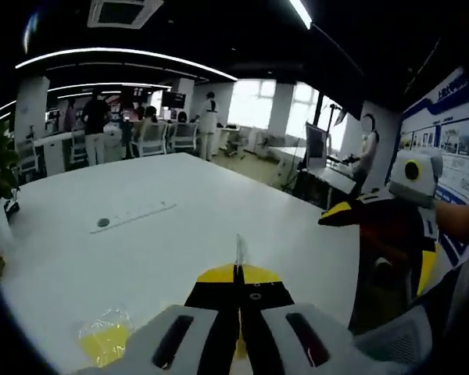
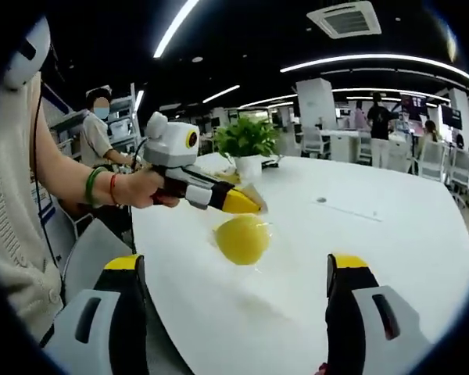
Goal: Compare the silicone blocks by pressing each to a similar depth, holding the contact briefly, and releasing to observe deformation and rebound differences across the visible hardness samples.
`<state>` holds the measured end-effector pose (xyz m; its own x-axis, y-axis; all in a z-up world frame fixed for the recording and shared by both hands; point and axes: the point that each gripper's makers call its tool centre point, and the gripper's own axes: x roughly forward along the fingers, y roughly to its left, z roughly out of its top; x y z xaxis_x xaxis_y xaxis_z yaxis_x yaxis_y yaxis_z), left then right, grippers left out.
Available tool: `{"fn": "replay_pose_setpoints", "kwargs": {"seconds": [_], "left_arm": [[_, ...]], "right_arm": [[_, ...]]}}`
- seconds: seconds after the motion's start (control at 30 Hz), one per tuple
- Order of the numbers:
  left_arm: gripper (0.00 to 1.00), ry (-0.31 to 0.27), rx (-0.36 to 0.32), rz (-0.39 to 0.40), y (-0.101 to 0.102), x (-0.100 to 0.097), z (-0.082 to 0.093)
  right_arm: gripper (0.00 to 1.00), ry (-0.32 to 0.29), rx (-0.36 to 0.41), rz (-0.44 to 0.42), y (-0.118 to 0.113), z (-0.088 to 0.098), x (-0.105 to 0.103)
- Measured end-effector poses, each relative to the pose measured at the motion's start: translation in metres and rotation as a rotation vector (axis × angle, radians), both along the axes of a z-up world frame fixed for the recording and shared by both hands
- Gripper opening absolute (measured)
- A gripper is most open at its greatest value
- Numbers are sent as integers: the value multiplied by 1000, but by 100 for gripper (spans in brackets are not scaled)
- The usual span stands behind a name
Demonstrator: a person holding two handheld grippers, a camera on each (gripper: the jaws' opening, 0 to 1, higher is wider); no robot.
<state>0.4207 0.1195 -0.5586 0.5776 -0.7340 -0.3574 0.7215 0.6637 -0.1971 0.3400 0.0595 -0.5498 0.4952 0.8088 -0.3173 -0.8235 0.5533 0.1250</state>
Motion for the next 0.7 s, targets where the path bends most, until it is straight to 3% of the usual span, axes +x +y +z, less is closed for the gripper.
{"fn": "replay_pose_setpoints", "kwargs": {"seconds": [0.37, 0.7], "left_arm": [[0, -51, -11, -17, 9, -5, 30], [0, -87, -9, -37, 11, -10, 50]], "right_arm": [[91, -68, -78, 112, 23, 14, 29], [91, -85, -156, 242, 52, 12, 46]]}}
